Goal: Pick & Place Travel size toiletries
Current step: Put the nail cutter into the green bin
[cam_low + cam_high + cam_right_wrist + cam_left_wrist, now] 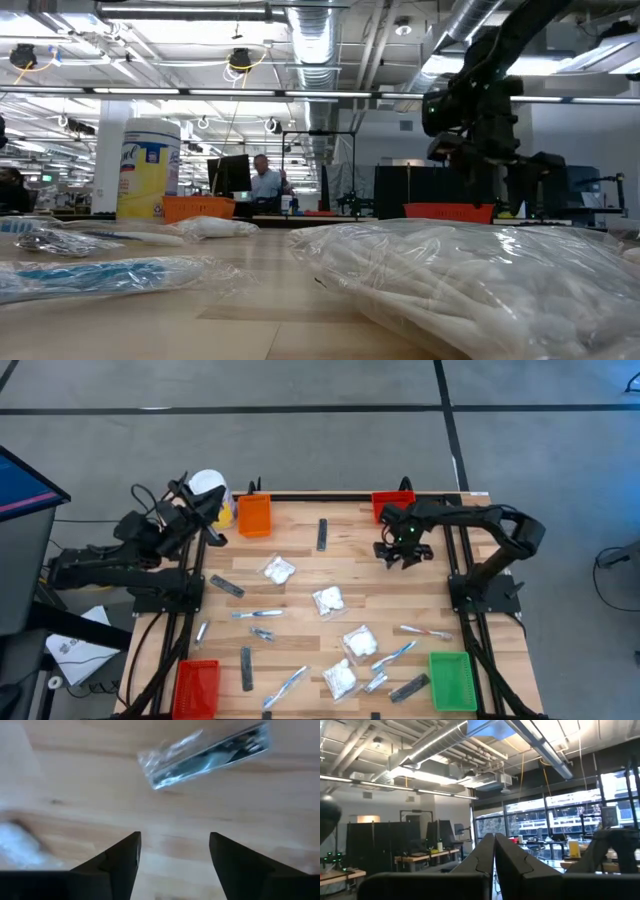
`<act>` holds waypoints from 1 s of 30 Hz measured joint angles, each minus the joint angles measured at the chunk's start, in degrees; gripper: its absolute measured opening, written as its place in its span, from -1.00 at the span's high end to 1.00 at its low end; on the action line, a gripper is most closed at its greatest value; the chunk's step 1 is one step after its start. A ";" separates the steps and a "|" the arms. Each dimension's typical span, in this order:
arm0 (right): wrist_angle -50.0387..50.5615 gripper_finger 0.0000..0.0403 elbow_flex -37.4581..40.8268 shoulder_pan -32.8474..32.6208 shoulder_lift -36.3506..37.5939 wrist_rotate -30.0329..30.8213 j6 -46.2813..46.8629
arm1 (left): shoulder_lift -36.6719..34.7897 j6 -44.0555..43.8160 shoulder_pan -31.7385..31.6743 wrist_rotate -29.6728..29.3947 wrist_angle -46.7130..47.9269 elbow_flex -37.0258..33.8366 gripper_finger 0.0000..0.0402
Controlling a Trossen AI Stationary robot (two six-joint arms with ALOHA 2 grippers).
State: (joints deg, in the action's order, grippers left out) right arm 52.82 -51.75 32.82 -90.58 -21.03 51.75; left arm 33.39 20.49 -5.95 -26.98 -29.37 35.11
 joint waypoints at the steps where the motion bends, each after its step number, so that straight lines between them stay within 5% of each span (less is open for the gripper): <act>1: -0.72 -0.09 0.00 0.54 -0.44 -0.16 -0.32 | 0.14 0.02 0.39 0.00 -0.02 0.00 0.96; 12: -1.72 0.00 -0.04 6.49 -5.28 1.59 -2.88 | 0.46 0.13 3.34 0.04 -0.24 0.00 0.96; 30: -8.12 0.06 -0.11 5.86 -8.20 1.61 -11.15 | 0.48 0.15 3.43 0.07 -0.02 0.00 0.96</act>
State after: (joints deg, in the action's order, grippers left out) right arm 44.70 -51.86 38.68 -98.78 -19.42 40.60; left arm 33.87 20.64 -2.52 -26.92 -29.39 35.11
